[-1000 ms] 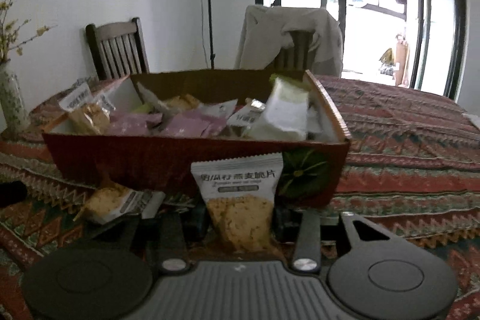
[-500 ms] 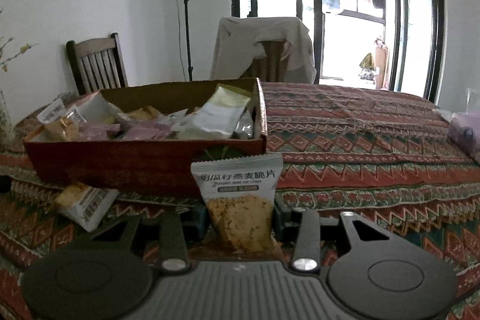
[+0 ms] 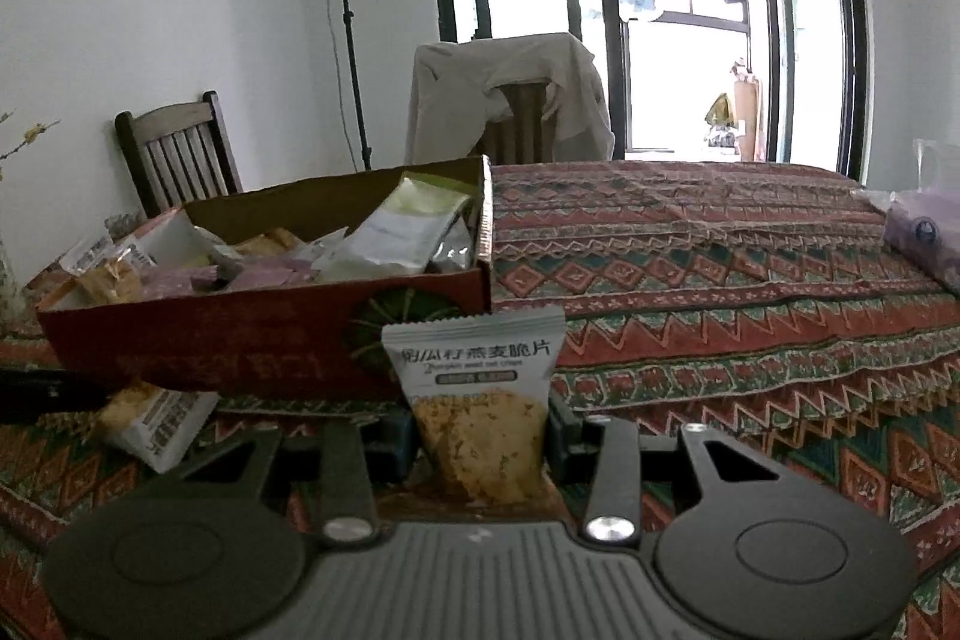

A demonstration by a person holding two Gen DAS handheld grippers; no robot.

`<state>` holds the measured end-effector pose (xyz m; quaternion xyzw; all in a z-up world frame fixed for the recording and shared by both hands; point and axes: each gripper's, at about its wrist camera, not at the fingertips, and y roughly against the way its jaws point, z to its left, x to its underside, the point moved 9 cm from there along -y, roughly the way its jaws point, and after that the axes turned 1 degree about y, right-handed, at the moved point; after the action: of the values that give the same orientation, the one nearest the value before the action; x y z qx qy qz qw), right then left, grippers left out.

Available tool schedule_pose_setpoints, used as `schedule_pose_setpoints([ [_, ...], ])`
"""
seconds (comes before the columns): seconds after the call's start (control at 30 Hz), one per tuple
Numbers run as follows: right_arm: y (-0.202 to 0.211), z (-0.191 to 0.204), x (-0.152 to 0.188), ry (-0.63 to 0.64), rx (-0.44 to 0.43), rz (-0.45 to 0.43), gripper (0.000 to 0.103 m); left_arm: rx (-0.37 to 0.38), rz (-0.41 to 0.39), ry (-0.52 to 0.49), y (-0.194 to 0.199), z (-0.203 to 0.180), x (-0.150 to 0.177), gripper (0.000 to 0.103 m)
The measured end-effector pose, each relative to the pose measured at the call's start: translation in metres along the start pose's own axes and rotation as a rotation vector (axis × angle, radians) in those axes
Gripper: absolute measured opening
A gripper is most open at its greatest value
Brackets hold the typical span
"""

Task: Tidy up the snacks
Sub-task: 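Grasp the other cracker packet with the left tool while the right tool holds its packet, then carry both cracker packets over the cardboard box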

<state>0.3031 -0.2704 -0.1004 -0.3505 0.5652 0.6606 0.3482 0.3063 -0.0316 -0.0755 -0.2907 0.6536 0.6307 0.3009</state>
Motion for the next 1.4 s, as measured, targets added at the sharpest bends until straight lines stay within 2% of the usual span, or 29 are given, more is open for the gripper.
schedule_pose_setpoints([
  [0.1,-0.004,-0.003,0.002,-0.019,-0.003,0.022,0.04,-0.006,0.043,-0.035,-0.017,-0.013,-0.001,0.103],
  [0.2,-0.006,-0.004,0.003,-0.033,-0.002,0.028,0.04,0.0,0.08,-0.039,-0.03,-0.022,0.0,0.103],
  [0.37,-0.008,-0.005,0.004,-0.043,-0.009,0.038,0.04,-0.036,0.145,-0.029,-0.051,-0.027,0.008,0.103],
  [0.8,-0.014,-0.008,0.006,-0.065,-0.017,0.056,0.04,-0.044,0.107,0.02,-0.054,-0.025,0.015,0.103],
  [0.87,-0.015,-0.008,0.007,-0.067,-0.018,0.061,0.04,-0.04,0.099,0.016,-0.05,-0.026,0.016,0.099],
  [0.9,-0.015,-0.009,0.007,-0.069,-0.019,0.063,0.04,-0.035,0.09,0.009,-0.048,-0.027,0.016,0.094],
  [0.97,-0.016,-0.009,0.007,-0.071,-0.02,0.062,0.04,-0.026,0.077,0.003,-0.043,-0.027,0.016,0.079],
  [1.0,-0.016,-0.009,0.007,-0.072,-0.02,0.064,0.04,-0.024,0.073,-0.001,-0.04,-0.027,0.015,0.068],
  [1.4,-0.013,-0.006,0.005,-0.067,-0.035,0.037,0.04,0.004,0.036,0.039,-0.015,-0.015,0.023,0.061],
])
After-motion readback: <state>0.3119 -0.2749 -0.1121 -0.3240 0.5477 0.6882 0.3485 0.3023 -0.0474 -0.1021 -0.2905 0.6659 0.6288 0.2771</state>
